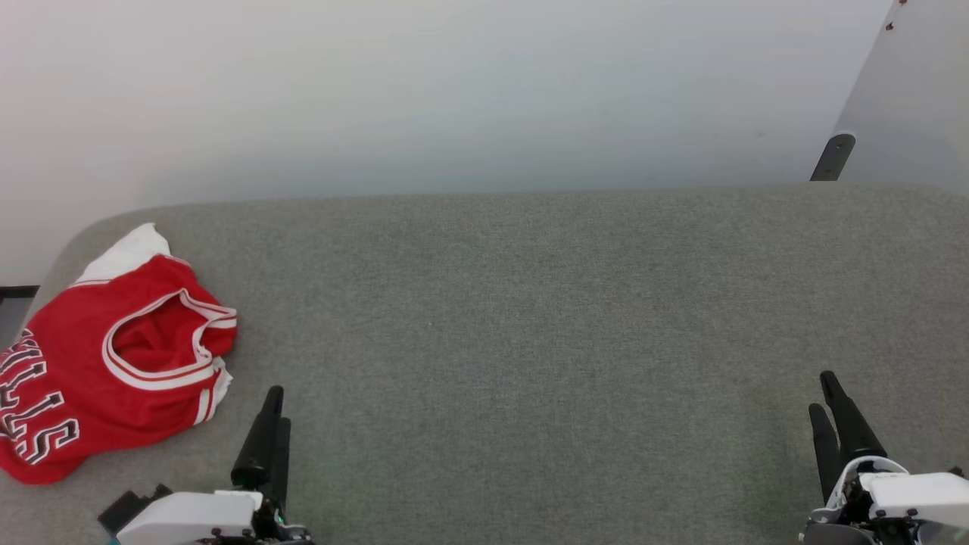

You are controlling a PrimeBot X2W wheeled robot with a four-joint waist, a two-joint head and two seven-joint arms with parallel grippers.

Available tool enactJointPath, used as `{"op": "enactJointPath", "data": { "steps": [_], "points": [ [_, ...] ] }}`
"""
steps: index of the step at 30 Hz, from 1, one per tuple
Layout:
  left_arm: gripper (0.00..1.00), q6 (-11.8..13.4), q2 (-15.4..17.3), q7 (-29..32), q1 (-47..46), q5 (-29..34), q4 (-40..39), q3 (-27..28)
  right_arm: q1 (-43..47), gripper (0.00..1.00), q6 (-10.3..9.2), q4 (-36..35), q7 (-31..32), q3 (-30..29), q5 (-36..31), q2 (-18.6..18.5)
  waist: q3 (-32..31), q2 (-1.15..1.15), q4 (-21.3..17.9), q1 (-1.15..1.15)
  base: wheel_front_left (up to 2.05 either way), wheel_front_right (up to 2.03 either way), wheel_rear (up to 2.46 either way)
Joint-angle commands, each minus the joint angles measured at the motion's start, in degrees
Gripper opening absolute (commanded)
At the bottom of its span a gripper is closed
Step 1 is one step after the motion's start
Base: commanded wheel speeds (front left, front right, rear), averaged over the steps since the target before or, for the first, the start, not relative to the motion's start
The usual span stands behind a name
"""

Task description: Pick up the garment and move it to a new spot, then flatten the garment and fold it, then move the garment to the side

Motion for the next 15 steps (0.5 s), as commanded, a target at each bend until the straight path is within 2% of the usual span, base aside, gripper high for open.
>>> {"op": "enactJointPath", "data": {
  "steps": [1,15],
  "points": [
    [1.0,-0.1,0.9,-0.7,-1.9,2.0,-0.9,-0.5,-2.2,1.0,0.01,-0.5,-0.8,0.9,-2.2,-1.1,0.0,0.0,0.0,0.0,0.0,0.0,0.0],
    [1.0,0.0,1.1,-4.2,-3.7,19.6,-0.6,0.0,-5.6,1.0,0.01,1.2,-4.6,5.3,-14.9,-3.7,0.3,0.0,-0.1,0.0,0.0,0.0,0.0]
  ]
}}
